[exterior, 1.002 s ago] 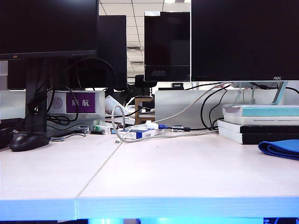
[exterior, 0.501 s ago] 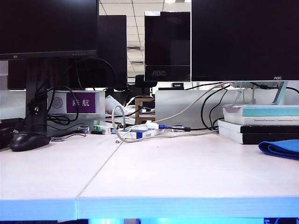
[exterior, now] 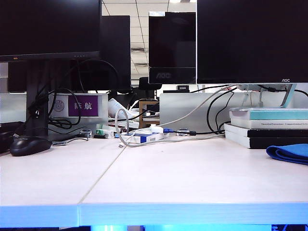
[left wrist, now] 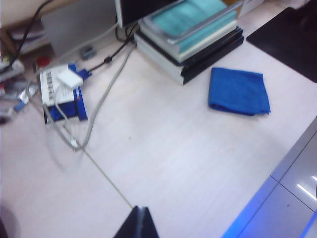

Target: Wipe the table from right to left using the rag.

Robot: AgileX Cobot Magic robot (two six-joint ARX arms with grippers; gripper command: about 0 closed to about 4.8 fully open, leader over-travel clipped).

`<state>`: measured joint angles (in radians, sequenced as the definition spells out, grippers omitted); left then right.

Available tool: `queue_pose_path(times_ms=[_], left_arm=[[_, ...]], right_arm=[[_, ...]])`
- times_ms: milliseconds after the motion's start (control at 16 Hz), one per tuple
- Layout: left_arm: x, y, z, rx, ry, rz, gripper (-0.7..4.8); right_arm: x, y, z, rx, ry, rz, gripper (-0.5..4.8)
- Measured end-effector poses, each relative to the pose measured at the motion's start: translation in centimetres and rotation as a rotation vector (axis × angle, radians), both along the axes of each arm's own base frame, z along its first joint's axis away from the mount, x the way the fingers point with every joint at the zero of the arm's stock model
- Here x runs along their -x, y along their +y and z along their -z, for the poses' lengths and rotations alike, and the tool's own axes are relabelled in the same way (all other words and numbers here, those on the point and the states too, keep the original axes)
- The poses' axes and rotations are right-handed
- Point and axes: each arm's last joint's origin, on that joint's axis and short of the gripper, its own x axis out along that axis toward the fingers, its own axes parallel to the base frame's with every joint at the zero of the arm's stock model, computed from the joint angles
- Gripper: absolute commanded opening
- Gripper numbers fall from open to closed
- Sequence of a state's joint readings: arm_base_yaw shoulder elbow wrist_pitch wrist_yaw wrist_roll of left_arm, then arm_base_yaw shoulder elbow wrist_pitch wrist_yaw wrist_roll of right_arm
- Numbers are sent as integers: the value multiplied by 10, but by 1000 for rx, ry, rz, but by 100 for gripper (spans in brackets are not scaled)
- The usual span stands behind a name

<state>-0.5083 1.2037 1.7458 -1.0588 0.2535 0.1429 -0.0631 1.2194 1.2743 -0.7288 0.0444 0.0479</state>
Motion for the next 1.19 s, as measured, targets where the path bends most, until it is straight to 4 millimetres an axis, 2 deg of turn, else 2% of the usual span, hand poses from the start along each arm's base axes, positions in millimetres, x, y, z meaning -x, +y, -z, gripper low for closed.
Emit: queue_pose_path(times_ms=[188,313,439,814,1002,1190], left_arm=[[0,-3,-2,9,-19,12,-5],[0,-3,-2,10,-21,11,-5],[0,-3,-2,11,-23,11,-5],[0,-3,-2,11,-24,11,-5],[0,-3,-3,16,-32,11,-5],[0,-3,-3,17,-34,11,-5]], right_arm=[[-13,0,25,39,183,-76,-5],[-30,-1,47,34,282,-81,33],[-41,-2,61,29,338,-84,224],[-73,-4,123,4,596,-93,220],[-86,-6,137,39,581,-78,220],[-94,-7,139,69,532,-85,207]])
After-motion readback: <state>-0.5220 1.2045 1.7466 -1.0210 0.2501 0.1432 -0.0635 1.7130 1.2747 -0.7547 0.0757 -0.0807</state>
